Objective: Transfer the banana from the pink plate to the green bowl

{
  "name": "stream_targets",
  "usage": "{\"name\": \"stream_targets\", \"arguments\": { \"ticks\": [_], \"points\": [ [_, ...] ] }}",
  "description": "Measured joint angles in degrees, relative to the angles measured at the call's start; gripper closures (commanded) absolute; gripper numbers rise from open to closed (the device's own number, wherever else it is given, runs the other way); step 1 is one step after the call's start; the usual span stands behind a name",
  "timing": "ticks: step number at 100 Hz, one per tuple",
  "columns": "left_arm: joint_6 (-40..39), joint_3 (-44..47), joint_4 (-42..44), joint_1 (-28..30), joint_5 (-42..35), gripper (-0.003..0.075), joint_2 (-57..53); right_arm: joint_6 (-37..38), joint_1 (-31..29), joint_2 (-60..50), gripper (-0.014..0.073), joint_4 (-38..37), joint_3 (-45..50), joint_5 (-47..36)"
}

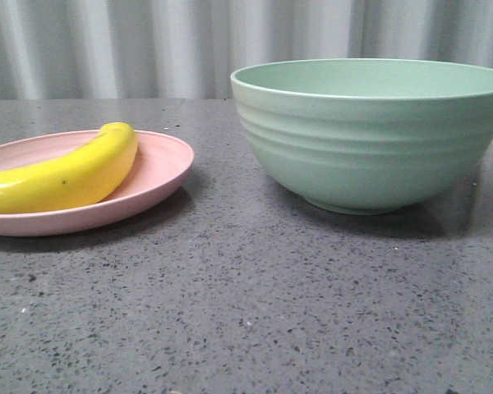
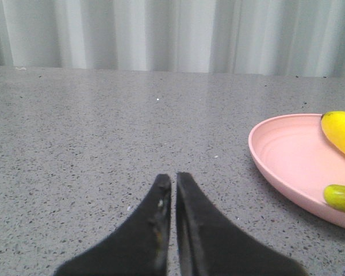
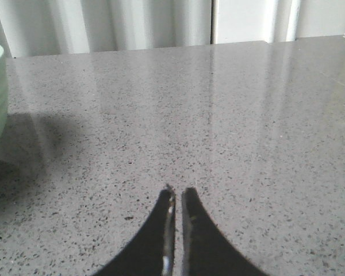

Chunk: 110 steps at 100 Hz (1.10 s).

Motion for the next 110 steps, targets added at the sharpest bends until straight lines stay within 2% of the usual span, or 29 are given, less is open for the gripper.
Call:
{"name": "stream_targets", "arguments": {
  "ticks": [81, 110],
  "points": [
    [-0.08, -0.35, -0.49, 0.00, -2.40, 0.0741, 0.00, 0.00, 0.00, 0.00, 0.0657, 0.13, -0.11, -3.81],
    [-0.13, -8.11, -0.49, 0.00, -1.56, 0.0741, 3.82, 0.00, 0.00, 1.54, 0.0657, 0.16, -9.48, 1.61]
  ]
}}
